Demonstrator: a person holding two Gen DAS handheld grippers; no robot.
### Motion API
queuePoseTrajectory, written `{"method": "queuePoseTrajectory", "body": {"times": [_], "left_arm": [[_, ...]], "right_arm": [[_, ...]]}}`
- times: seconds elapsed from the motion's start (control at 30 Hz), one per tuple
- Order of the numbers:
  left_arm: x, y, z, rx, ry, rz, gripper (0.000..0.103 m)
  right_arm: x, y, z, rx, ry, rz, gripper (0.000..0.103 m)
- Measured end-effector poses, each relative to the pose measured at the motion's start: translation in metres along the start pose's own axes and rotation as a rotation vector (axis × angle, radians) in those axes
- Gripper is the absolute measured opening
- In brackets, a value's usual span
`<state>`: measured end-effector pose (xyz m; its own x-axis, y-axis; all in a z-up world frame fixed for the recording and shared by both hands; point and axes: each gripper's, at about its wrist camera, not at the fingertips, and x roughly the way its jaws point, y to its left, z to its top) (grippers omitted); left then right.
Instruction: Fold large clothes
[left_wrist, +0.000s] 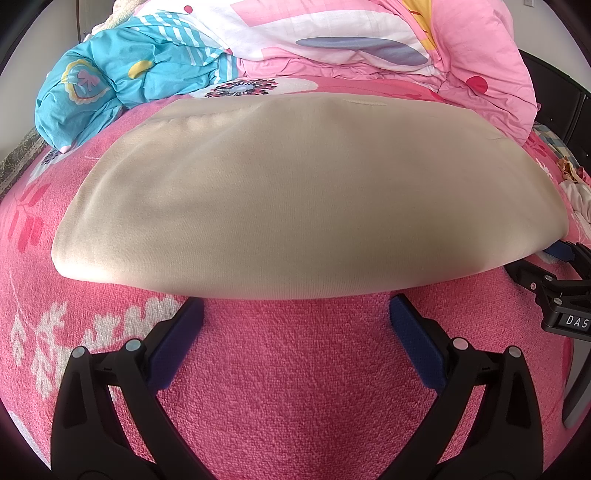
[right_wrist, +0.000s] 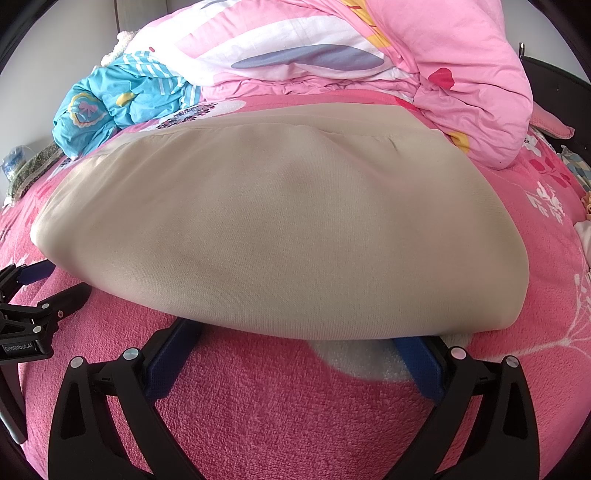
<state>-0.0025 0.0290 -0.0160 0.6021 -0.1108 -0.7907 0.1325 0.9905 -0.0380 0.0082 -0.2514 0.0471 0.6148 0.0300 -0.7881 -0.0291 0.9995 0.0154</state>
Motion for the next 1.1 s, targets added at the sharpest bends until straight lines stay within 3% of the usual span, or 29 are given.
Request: {"method": "queuePoseTrajectory", "body": {"times": [1.1], "left_arm": [[0.0015, -0.0001, 0.0019, 0.000, 0.000, 0.000, 0.097]], "right_arm": [[0.0004, -0.0004, 0.0001, 0.000, 0.000, 0.000, 0.097]]}}
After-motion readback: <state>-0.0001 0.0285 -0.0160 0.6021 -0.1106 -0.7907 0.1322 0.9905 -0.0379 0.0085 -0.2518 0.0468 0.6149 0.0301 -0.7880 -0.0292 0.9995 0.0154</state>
